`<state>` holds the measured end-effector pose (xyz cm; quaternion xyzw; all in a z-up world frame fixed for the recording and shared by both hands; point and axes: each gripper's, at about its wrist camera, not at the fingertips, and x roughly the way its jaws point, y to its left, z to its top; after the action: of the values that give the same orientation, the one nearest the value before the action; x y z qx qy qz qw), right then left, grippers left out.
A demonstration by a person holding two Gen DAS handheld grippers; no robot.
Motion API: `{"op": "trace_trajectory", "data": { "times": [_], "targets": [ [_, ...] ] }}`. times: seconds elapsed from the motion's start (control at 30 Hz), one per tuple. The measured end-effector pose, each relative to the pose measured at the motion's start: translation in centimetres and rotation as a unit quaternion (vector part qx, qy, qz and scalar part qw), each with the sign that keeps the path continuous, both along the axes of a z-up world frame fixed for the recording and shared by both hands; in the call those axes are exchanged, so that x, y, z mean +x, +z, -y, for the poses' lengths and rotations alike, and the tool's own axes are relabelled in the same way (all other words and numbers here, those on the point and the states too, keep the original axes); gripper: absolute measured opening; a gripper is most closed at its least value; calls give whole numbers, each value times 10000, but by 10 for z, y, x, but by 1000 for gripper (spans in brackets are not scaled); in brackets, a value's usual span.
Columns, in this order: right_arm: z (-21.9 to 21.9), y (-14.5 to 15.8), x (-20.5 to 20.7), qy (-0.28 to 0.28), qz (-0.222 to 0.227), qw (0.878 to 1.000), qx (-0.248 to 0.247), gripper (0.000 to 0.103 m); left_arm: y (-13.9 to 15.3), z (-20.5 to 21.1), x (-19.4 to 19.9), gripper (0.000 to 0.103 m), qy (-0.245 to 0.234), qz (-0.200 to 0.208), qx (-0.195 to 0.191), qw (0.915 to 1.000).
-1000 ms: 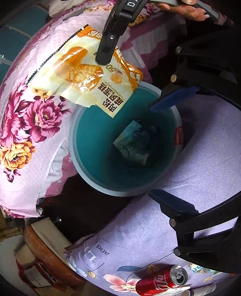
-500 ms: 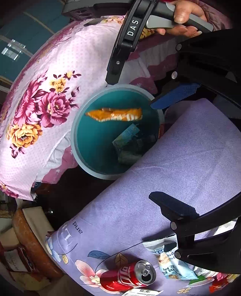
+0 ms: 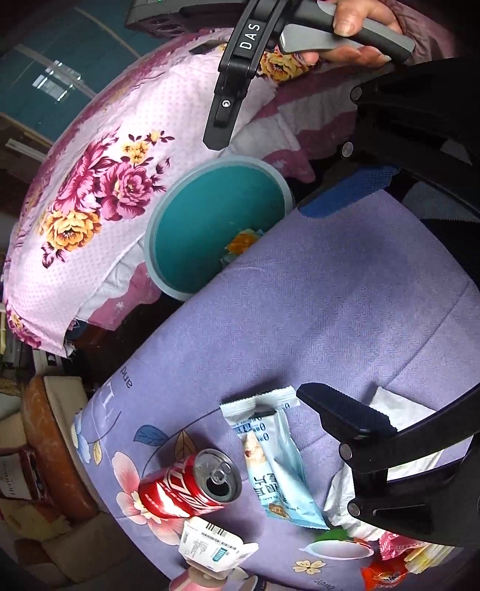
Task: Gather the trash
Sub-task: 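Grasp the white tissue with the right gripper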
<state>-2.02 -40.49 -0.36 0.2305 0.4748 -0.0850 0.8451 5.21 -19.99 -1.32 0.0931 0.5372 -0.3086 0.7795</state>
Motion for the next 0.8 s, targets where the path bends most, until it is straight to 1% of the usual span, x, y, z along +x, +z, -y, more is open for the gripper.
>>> {"op": "trace_trajectory", "data": {
  "times": [0.27, 0.37, 0.47, 0.63, 0.8],
  "targets": [
    [-62, 4, 11, 644, -112, 9978, -98, 77, 10, -73, -4, 91, 567, 121, -82, 9983],
    [-91, 4, 15, 935, -180, 9953, -176, 77, 13, -104, -7, 91, 799, 216, -74, 9965],
    [-120, 2, 21, 1239, -269, 9916, -255, 77, 13, -135, -9, 91, 1038, 227, -89, 9943],
    [-166, -4, 30, 1732, -427, 9831, -403, 77, 15, -192, -16, 91, 1505, 269, -173, 9881],
    [-209, -16, 42, 2211, -552, 9723, -523, 77, 17, -243, -19, 91, 2018, 291, -335, 9784]
  ]
}}
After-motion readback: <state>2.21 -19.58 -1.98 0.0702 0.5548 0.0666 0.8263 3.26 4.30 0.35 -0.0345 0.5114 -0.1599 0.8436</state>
